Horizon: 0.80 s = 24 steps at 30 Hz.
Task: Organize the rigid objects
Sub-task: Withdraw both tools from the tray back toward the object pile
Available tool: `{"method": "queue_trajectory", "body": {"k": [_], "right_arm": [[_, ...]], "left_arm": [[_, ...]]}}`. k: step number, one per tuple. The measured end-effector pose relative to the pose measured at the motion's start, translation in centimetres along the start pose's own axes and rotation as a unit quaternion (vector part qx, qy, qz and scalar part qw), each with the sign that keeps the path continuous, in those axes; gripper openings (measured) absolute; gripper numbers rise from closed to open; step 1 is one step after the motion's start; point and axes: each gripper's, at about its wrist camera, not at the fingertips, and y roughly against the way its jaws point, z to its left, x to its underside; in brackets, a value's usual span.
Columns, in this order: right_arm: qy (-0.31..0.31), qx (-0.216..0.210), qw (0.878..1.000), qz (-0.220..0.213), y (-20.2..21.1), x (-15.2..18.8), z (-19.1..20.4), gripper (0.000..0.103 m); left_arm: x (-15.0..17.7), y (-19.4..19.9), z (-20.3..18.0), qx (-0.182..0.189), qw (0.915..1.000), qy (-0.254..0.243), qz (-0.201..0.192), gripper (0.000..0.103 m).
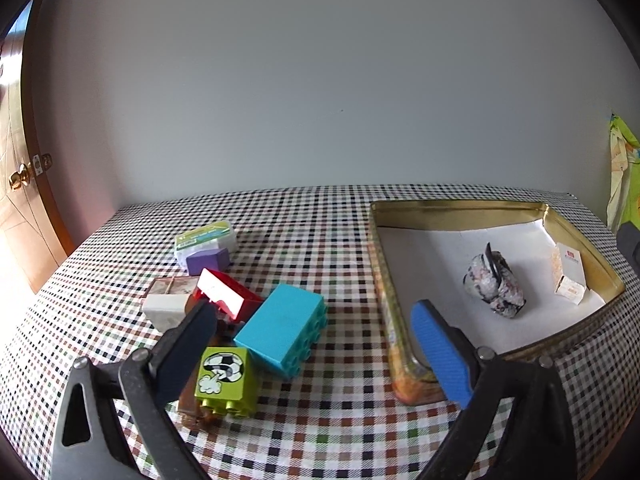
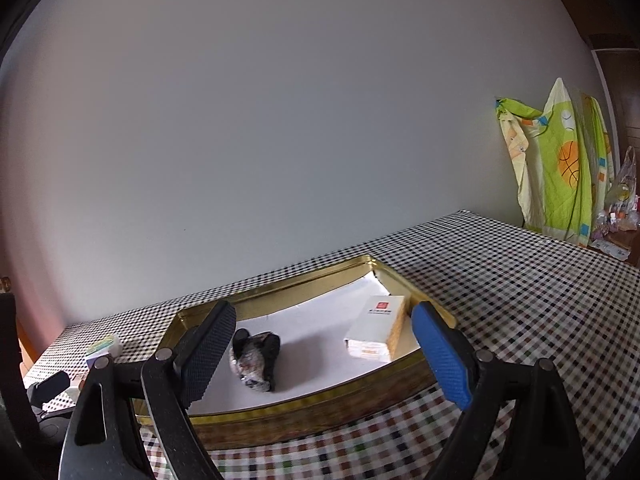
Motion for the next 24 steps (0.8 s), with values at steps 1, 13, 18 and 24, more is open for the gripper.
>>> {"method": "queue_trajectory", "body": {"k": [1,13,18,24], "right_arm": [[-0.001,-0.004,1.0,0.001,0.0,0.1,0.2,0.091],[0.008,-0.04,0.999,0.03,-0.1,1.7,4.5,0.091],[0.018,-0.061,0.997,0.042,0.1,2.4,6.6,0.091],[0.036,-0.08,0.994,0.061,-0.1,3.3,9.3,0.091]], "left_arm": [[0.1,0.0,0.3,-0.001,1.0,0.002,0.001,0.099],[0.5,0.0,4.4,-0.013,0.9992,0.036,0.012,0.099],[0.6,-0.1,6.5,-0.021,0.9986,0.046,0.016,0.099],[1.0,0.1,10.3,-0.039,0.9969,0.062,0.027,0.099]]}}
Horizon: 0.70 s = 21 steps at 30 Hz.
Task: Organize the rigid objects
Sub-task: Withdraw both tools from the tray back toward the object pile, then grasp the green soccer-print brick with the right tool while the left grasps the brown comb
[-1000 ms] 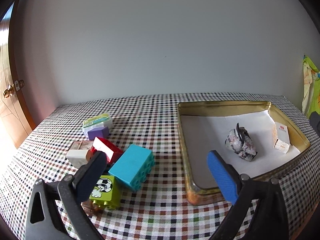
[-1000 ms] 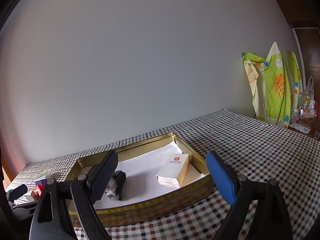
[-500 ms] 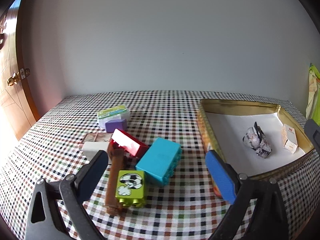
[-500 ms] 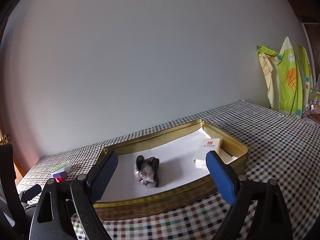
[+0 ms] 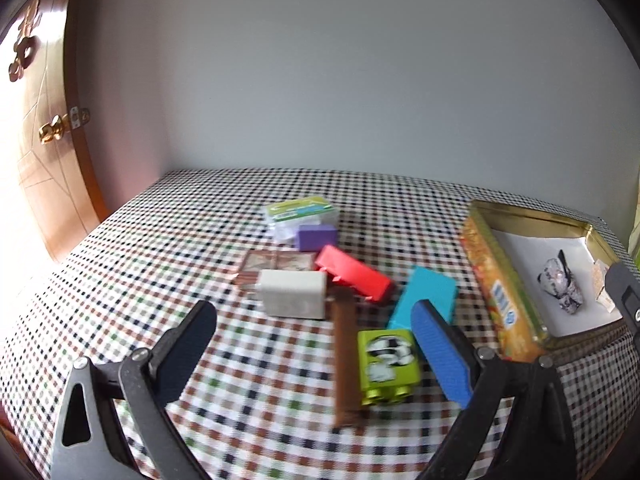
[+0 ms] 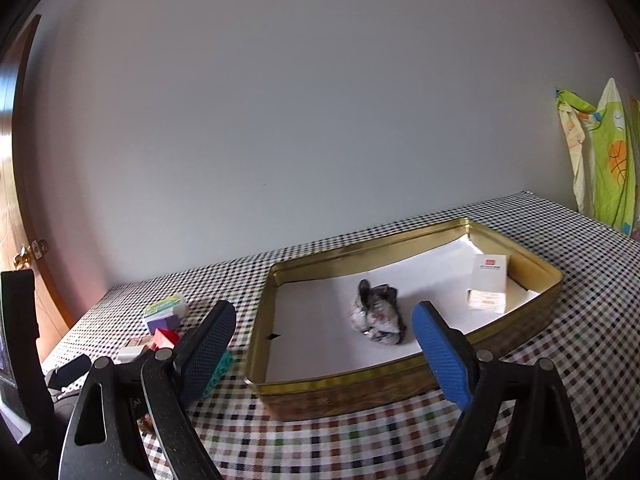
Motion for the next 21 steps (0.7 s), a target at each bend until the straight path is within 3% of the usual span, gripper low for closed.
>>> {"method": "queue_trajectory", "body": {"k": [7,13,21], "right_arm": [[0.038,-0.033,0.998,0.045,-1.5,1.0,3.4,0.091],[0.071,-0.059,0.992,0.089,-2.8,2.0,6.5,0.091],[0.117,-0.077,0.975,0.17,-5.4,3.6,10.7,0.078]], "left_arm": [[0.0,0.0,4.5,-0.049,0.9987,0.007,0.009,0.099],[0.0,0.2,7.6,-0.064,0.9976,0.02,0.018,0.1],[0.2,0.2,9.8,-0.071,0.9969,0.026,0.02,0.1]]}}
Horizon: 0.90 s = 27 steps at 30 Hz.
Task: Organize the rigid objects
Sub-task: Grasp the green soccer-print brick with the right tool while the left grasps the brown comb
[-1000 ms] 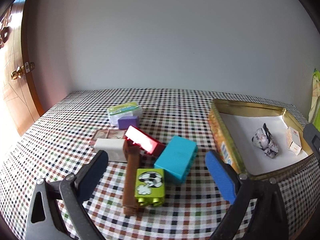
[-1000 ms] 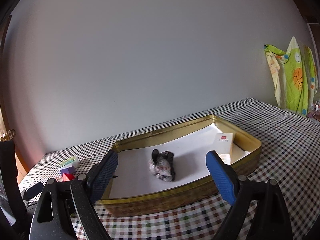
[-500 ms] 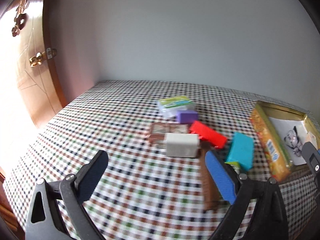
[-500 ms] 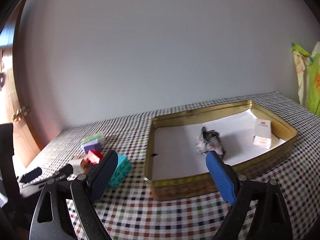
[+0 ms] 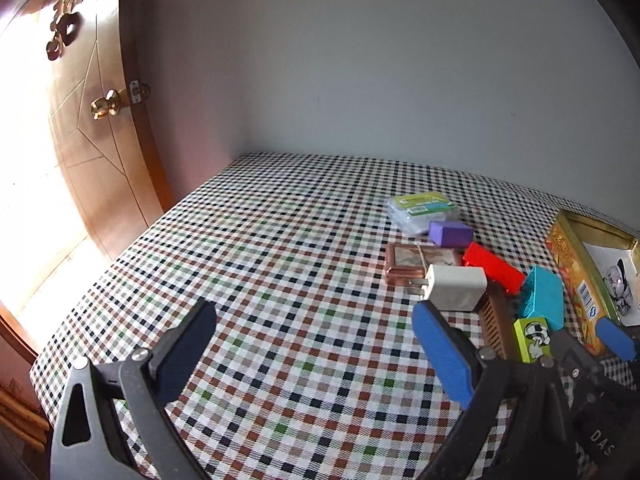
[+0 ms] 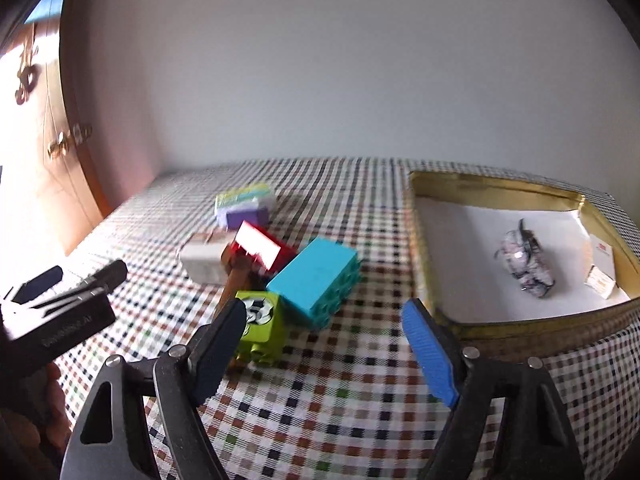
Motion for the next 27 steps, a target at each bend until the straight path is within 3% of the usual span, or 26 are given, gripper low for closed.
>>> {"method": "queue_trajectory", "body": {"k": [9,13,16,20,27], "right_arm": [[0.014,-0.032,0.998,0.047,-3.0,-0.4,2.2,0.075],[-0.023,-0.061,0.996,0.061,-3.7,-0.4,1.2,0.074],[-0.044,-0.083,0.992,0.079,-4.1,-0.3,0.3,0.067],[-0.047,-0.088,0.99,0.099,-4.1,-0.2,-0.5,0.047],[-0.022,-0.071,0.993,0.097,-4.5,0.0,0.0,0.044]], "left_arm": [[0.3,0.0,0.9,0.011,0.9999,0.01,0.004,0.1],[0.2,-0.1,1.4,0.012,0.9998,0.013,0.005,0.1],[0.2,-0.3,1.6,0.016,0.9998,0.013,0.008,0.1],[0.1,-0.6,1.6,0.015,0.9998,0.012,0.008,0.1],[-0.3,-1.0,1.1,0.029,0.9995,0.005,0.014,0.1]]}}
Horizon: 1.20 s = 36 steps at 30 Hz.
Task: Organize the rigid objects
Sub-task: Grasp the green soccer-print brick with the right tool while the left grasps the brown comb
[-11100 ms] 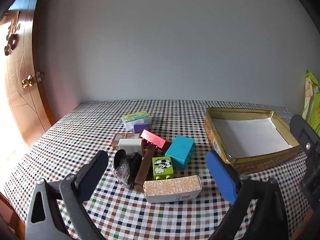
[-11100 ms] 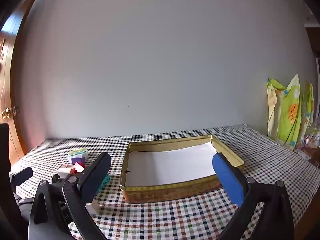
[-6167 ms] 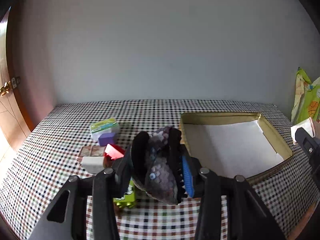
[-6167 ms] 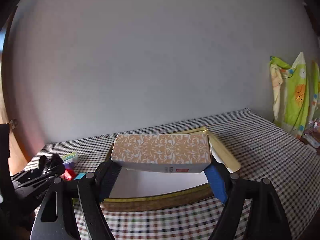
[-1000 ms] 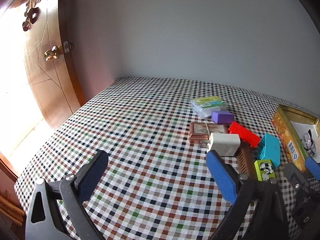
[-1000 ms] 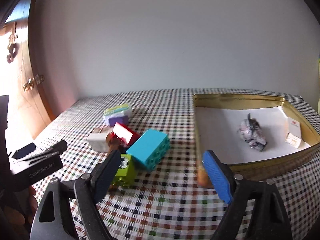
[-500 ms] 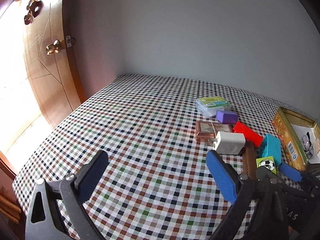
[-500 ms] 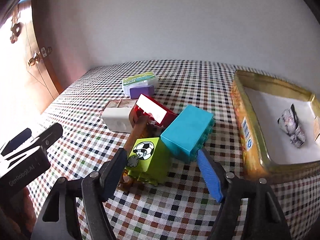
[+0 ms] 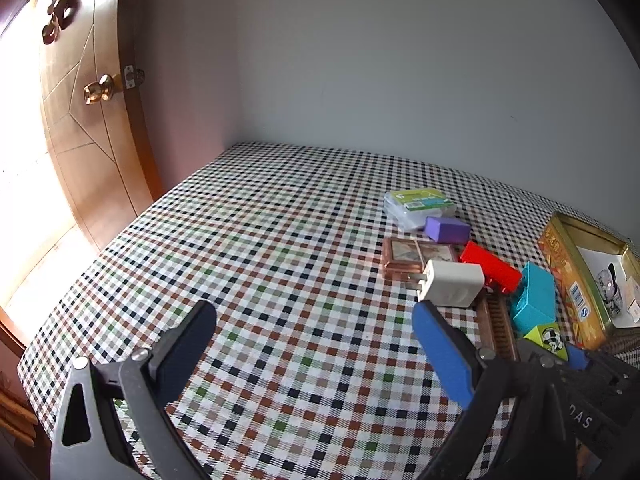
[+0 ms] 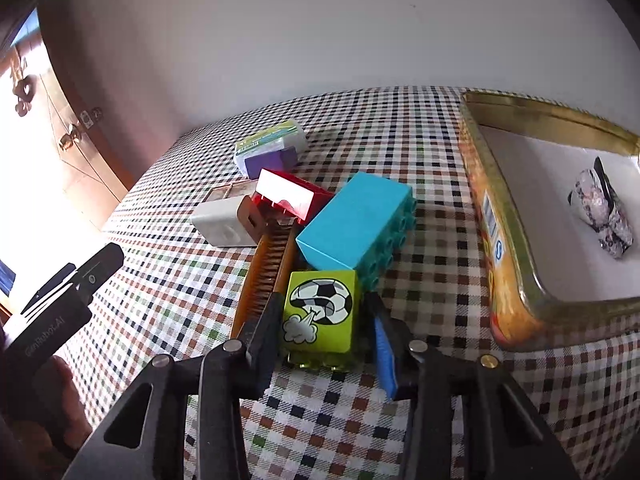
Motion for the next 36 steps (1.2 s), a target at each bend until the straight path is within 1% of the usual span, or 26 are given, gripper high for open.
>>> {"method": "queue_trajectory", "body": {"k": [3,4,7,9,11,13,14,15,16,17,20,21,22,23,24,25,27,29,31,34,36], "right_arm": [[0.025,0.016,1.0,0.005,-0.3,-0.2,0.5,0.042],[0.031,0.021,0.999,0.006,-0.2,0.0,0.3,0.034],[0.029,0.002,1.0,0.001,0.7,0.5,-0.4,0.034],[0.031,-0.007,0.999,-0.024,2.4,0.8,-0.8,0.034],[0.031,-0.014,0.998,-0.048,3.9,1.0,-1.1,0.034],[0.029,-0.002,0.996,-0.084,5.8,1.0,-1.7,0.034],[0.03,0.006,0.994,-0.101,6.6,0.9,-2.1,0.034],[0.029,0.018,0.992,-0.126,7.6,1.0,-2.5,0.034],[0.025,0.024,0.99,-0.139,8.2,1.0,-2.8,0.034],[0.019,0.028,0.988,-0.149,8.8,0.9,-3.2,0.034],[0.0,0.031,0.984,-0.176,10.6,0.9,-4.6,0.034],[-0.001,0.033,0.983,-0.182,11.1,1.0,-4.9,0.034],[-0.003,0.035,0.982,-0.185,11.3,0.9,-5.1,0.034],[-0.005,0.035,0.982,-0.187,11.6,0.9,-5.4,0.034],[-0.008,0.034,0.981,-0.188,11.8,0.9,-5.7,0.034],[-0.009,0.033,0.982,-0.188,11.8,0.9,-5.9,0.034],[-0.012,0.03,0.982,-0.187,11.7,1.0,-6.1,0.034],[-0.015,0.026,0.983,-0.183,11.6,1.0,-6.1,0.034],[-0.018,0.018,0.984,-0.178,11.5,1.1,-6.4,0.034],[-0.008,0.02,0.984,-0.175,10.9,1.2,-6.1,0.034],[-0.004,0.013,0.986,-0.168,10.7,1.3,-6.1,0.034]], "left_arm": [[0.0,0.2,-0.8,0.002,1.0,-0.01,-0.001,0.1],[0.0,0.2,-1.1,0.005,0.9999,-0.013,-0.001,0.1],[0.1,0.2,-2.1,0.021,0.9995,-0.024,0.005,0.1],[0.2,0.0,-3.0,0.041,0.9987,-0.027,0.013,0.1],[0.2,-0.2,-3.9,0.078,0.9962,-0.024,0.031,0.1],[0.1,-0.6,-5.0,0.115,0.9919,-0.018,0.05,0.1],[0.1,-0.8,-5.9,0.125,0.9905,-0.021,0.054,0.1],[0.2,-1.0,-6.8,0.125,0.9901,-0.029,0.057,0.099],[0.3,-1.2,-7.7,0.119,0.9903,-0.04,0.059,0.096],[0.5,-1.5,-8.8,0.112,0.9901,-0.054,0.064,0.092],[1.0,-2.5,-11.1,0.111,0.9875,-0.075,0.083,0.089],[1.2,-2.9,-11.7,0.104,0.9872,-0.081,0.09,0.086],[1.6,-3.2,-12.0,0.098,0.9869,-0.086,0.096,0.078],[1.7,-3.6,-12.4,0.095,0.9861,-0.089,0.104,0.075],[1.8,-4.0,-12.6,0.094,0.9856,-0.088,0.11,0.074],[1.9,-4.3,-12.8,0.093,0.9854,-0.087,0.113,0.067],[1.9,-4.4,-13.3,0.092,0.9857,-0.092,0.108,0.061],[1.9,-4.5,-13.4,0.096,0.9855,-0.093,0.104,0.037],[1.8,-4.6,-13.2,0.104,0.9855,-0.086,0.103,0.024],[1.5,-4.5,-11.7,0.127,0.985,-0.053,0.104,0.024],[1.3,-4.7,-10.9,0.13,0.9858,-0.036,0.1,0.024]]}}
